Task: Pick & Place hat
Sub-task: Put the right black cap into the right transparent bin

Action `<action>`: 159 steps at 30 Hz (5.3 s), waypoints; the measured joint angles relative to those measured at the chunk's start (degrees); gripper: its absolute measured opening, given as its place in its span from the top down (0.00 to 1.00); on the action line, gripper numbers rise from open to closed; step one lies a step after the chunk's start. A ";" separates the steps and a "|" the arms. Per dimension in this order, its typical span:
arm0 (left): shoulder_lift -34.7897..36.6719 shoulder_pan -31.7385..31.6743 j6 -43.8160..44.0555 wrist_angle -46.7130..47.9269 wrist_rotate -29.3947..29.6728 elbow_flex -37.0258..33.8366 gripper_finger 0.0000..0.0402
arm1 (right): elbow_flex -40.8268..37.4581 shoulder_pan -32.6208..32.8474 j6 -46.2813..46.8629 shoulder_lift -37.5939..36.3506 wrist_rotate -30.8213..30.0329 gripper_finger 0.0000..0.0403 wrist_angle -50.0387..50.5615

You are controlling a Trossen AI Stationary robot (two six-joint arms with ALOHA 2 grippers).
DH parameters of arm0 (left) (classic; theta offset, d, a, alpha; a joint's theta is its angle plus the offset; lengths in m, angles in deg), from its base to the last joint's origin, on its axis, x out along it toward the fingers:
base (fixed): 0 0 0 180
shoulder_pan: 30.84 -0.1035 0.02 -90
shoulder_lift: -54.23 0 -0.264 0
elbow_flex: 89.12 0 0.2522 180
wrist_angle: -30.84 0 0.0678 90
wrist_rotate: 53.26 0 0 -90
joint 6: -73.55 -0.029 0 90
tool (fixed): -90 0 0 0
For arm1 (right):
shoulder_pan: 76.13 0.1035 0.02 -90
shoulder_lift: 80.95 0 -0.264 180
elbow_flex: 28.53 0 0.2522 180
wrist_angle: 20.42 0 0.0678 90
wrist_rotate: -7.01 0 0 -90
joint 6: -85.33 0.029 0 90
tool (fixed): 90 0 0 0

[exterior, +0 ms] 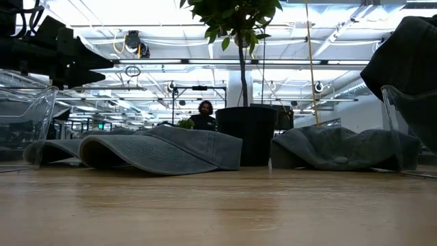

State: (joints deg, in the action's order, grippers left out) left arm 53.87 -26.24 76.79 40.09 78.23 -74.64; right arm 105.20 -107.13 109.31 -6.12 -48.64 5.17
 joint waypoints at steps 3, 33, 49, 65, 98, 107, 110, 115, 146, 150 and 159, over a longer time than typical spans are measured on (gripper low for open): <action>-0.02 -0.01 0.00 0.00 0.00 0.02 0.09 | -3.58 2.29 -0.03 -0.13 -0.60 1.00 1.16; -0.02 -0.02 0.00 0.00 0.00 0.02 0.09 | -26.49 15.66 -8.68 -16.08 4.79 1.00 3.91; -0.02 -0.02 0.00 0.00 0.00 0.02 0.09 | -19.96 12.33 -9.69 -16.98 9.20 1.00 20.32; -0.01 -0.01 0.00 0.00 0.00 0.02 0.09 | -28.64 20.46 -0.40 -20.76 10.23 1.00 -3.39; 0.00 -0.02 0.00 0.00 0.00 0.02 0.09 | -62.06 36.32 -8.90 -27.57 2.09 1.00 -8.51; 0.00 -0.02 0.00 0.00 0.00 0.02 0.09 | -62.06 42.83 -13.24 -28.00 -12.23 1.00 4.17; -0.02 0.00 0.00 0.00 0.00 0.02 0.09 | -62.06 47.02 -12.47 -28.09 -14.24 1.00 4.70; -0.02 -0.01 0.00 0.00 0.00 0.01 0.09 | -62.06 52.17 -5.69 -28.33 -19.32 1.00 2.59; -0.02 0.00 0.00 0.00 0.00 0.00 0.09 | -55.94 67.51 -10.11 -29.80 -40.78 1.00 -2.90; -0.02 -0.01 0.00 0.00 0.00 0.02 0.09 | -55.94 67.48 -7.22 -29.79 -43.86 1.00 -6.42; 0.00 -0.02 1.58 -1.76 0.11 0.02 0.09 | -55.94 67.46 -6.64 -29.79 -51.24 1.00 -7.30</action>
State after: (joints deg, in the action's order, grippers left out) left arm 53.87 -26.26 78.37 38.33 78.34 -74.62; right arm 49.26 -39.66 102.67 -35.91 -99.88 -2.13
